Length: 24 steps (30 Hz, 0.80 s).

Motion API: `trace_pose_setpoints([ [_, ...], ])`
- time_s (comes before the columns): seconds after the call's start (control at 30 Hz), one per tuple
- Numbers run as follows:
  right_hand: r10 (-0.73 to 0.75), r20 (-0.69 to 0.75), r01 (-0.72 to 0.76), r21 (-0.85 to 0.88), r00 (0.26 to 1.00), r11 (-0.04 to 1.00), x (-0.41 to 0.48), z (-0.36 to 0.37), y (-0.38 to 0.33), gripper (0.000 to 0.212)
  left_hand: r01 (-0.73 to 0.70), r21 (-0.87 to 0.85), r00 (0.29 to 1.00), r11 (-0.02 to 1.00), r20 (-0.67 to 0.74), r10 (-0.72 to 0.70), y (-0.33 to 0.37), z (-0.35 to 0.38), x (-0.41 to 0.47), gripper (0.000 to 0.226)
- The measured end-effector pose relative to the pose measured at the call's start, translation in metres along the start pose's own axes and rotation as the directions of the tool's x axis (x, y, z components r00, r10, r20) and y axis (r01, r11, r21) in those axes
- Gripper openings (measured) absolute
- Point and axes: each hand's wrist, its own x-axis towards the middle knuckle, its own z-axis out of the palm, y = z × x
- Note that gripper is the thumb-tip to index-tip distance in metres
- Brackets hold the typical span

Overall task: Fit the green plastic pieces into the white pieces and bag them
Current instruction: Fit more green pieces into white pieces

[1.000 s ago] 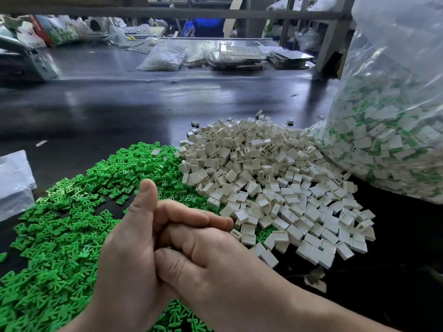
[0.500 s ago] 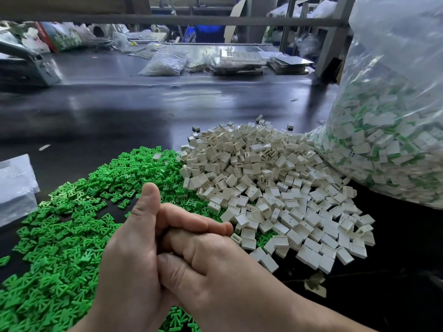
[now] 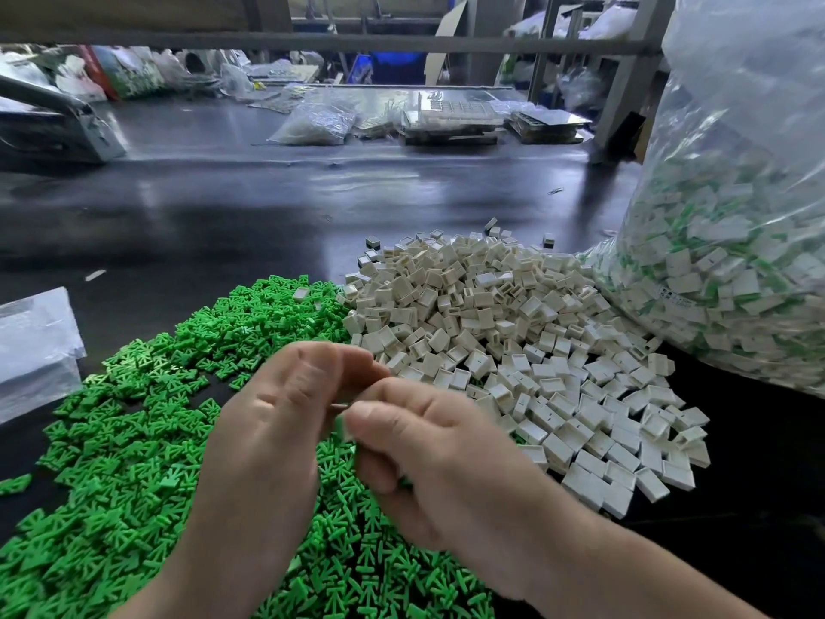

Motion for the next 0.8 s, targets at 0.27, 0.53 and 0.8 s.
trace_pose_setpoints([
  [0.27, 0.034, -0.057, -0.024, 0.157, 0.998, 0.987, 0.001, -0.017, -0.006, 0.023, -0.341, 0.313, 0.938, 0.886, 0.17, 0.301, -0.001, -0.013, 0.003, 0.017],
  [0.53, 0.028, -0.039, -0.023, 0.126, 0.999, 0.992, 0.002, -0.021, -0.006, 0.02, -0.382, 0.491, 0.921, 0.783, 0.137, 0.364, -0.001, -0.01, 0.004, 0.01],
  [0.8, -0.003, -0.007, 0.004, 0.121, 1.0, 0.993, 0.004, -0.022, -0.003, 0.017, -0.368, 0.443, 0.929, 0.817, 0.128, 0.348, 0.0, -0.014, 0.003, 0.01],
])
